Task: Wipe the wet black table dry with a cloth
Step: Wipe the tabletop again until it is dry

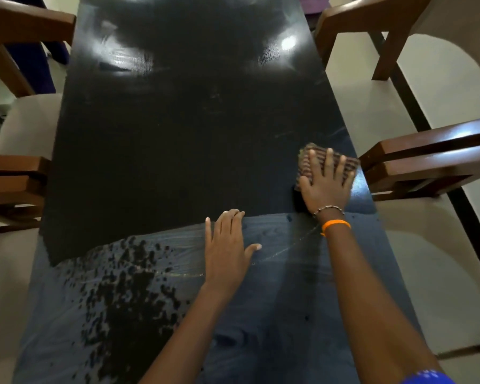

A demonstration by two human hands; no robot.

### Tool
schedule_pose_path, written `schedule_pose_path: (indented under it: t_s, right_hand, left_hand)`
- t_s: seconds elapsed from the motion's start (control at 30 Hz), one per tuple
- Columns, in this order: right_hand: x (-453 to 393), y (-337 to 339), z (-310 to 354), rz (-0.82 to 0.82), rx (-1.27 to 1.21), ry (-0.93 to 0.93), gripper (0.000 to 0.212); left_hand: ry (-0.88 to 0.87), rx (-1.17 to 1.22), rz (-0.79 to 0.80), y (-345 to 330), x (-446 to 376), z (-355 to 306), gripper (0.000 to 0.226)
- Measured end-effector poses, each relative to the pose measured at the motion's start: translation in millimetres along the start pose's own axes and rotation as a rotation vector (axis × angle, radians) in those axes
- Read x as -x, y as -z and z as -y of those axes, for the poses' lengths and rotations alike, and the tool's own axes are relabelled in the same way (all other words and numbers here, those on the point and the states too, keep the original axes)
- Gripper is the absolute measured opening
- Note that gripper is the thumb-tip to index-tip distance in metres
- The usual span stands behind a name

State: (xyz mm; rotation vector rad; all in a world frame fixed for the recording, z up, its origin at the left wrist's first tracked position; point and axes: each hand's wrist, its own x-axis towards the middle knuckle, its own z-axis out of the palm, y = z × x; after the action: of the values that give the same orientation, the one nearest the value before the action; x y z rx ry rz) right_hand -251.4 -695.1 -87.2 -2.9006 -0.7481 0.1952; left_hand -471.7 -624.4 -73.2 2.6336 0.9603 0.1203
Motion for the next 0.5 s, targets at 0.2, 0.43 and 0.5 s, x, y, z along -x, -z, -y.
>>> schedule_pose_path:
  t_s: [0.2,0.43,0.5]
  right_hand:
    - [-19,-19,117,0.112,0.002,0.492,0.061]
    - [-65,-3,60,0.085,0.012,0.556,0.071]
    - [-87,4,22,0.04,0.0,0.4,0.071]
  left_hand:
    - [0.038,0.032,0.032,1,-1,-8,0.073]
    - [0.0,0.094,0.072,6,-10,-29,0.072]
    - [-0.03,0.096,0.086,6,-11,-35,0.074]
